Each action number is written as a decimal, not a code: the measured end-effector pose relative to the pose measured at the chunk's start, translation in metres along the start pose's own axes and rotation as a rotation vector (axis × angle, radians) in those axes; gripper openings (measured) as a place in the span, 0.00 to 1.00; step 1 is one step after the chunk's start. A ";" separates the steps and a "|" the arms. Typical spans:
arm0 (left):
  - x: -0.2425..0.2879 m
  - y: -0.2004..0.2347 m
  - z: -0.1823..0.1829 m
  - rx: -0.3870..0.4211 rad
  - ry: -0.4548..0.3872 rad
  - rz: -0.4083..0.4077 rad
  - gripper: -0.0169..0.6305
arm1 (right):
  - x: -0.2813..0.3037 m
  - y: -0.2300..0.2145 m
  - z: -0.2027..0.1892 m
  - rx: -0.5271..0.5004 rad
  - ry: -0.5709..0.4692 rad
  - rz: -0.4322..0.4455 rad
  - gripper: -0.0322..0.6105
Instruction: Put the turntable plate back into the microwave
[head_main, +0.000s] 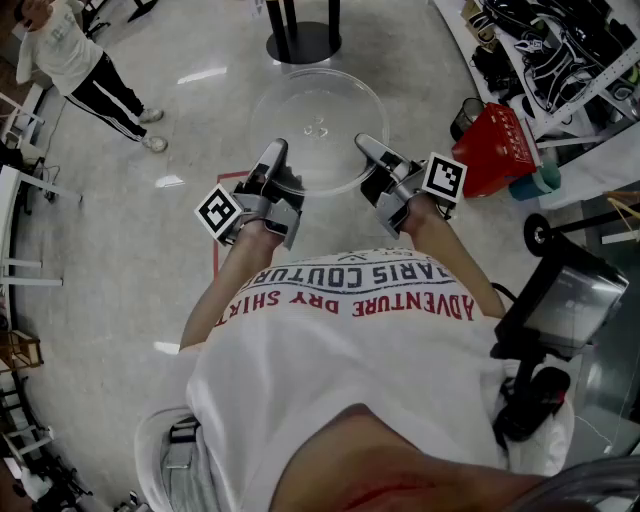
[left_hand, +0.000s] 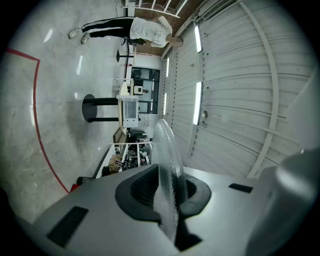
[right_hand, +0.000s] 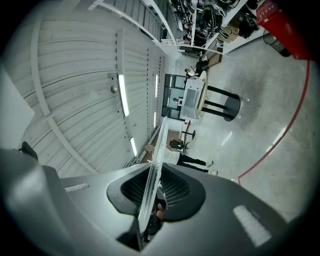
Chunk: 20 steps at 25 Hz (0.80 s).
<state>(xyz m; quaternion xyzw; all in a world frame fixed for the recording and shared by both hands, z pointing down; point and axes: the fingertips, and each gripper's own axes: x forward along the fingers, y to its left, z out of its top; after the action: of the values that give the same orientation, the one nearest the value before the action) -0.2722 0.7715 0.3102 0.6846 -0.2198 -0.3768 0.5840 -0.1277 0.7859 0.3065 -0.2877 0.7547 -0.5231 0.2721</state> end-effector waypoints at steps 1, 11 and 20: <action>0.000 0.000 0.000 0.002 0.000 0.000 0.07 | 0.000 0.000 0.000 0.001 0.000 -0.001 0.11; 0.001 -0.002 0.000 0.001 -0.001 0.001 0.07 | 0.001 0.001 0.000 -0.001 0.009 0.003 0.11; 0.001 0.002 0.000 0.002 0.009 -0.002 0.07 | 0.000 0.000 0.001 0.040 -0.016 0.021 0.11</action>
<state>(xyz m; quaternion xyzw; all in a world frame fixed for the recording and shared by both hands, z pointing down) -0.2712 0.7698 0.3116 0.6871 -0.2171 -0.3740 0.5838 -0.1268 0.7852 0.3058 -0.2785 0.7449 -0.5328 0.2893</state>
